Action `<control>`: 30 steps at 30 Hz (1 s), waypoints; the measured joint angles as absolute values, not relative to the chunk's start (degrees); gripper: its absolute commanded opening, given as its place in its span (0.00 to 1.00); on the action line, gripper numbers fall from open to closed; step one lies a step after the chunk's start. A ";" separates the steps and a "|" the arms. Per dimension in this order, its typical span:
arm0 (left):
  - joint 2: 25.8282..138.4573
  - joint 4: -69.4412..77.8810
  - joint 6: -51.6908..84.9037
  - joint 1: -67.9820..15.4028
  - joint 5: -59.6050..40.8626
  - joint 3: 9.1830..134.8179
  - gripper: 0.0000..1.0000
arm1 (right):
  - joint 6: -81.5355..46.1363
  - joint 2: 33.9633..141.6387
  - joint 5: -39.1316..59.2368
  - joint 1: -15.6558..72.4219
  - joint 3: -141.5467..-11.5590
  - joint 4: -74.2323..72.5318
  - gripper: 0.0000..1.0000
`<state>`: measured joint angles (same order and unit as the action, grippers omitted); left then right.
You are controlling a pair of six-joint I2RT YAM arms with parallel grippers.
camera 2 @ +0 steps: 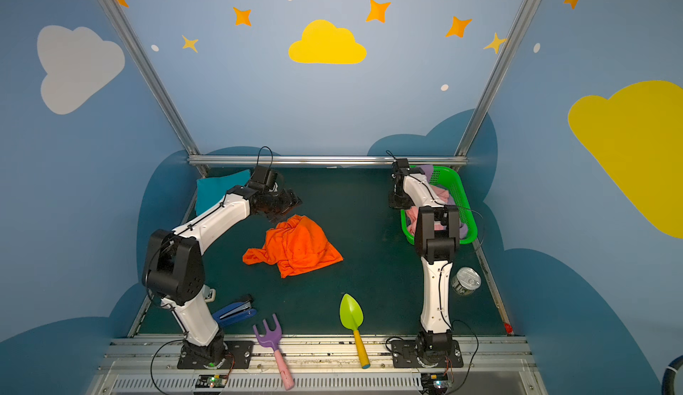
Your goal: Fold and stack the t-shirts
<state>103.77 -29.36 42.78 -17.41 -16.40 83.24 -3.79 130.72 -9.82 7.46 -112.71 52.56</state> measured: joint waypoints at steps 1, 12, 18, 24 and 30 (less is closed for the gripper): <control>103.90 -29.74 42.63 -17.45 -16.38 83.70 0.83 | -3.57 130.96 -9.72 7.14 -113.14 52.75 0.00; 107.39 -31.66 42.22 -18.85 -16.25 87.99 0.83 | 1.34 134.56 -6.92 4.16 -119.68 55.00 0.00; 108.03 -33.12 42.19 -19.68 -16.16 88.73 0.83 | 5.13 134.78 -6.20 2.66 -120.01 55.07 0.04; 108.03 -33.56 42.22 -20.08 -15.92 89.58 0.83 | 6.31 134.78 -5.37 2.22 -120.11 55.18 0.28; 107.81 -34.13 42.19 -20.91 -14.66 89.52 0.84 | 3.42 133.34 -3.18 2.17 -119.83 54.63 0.37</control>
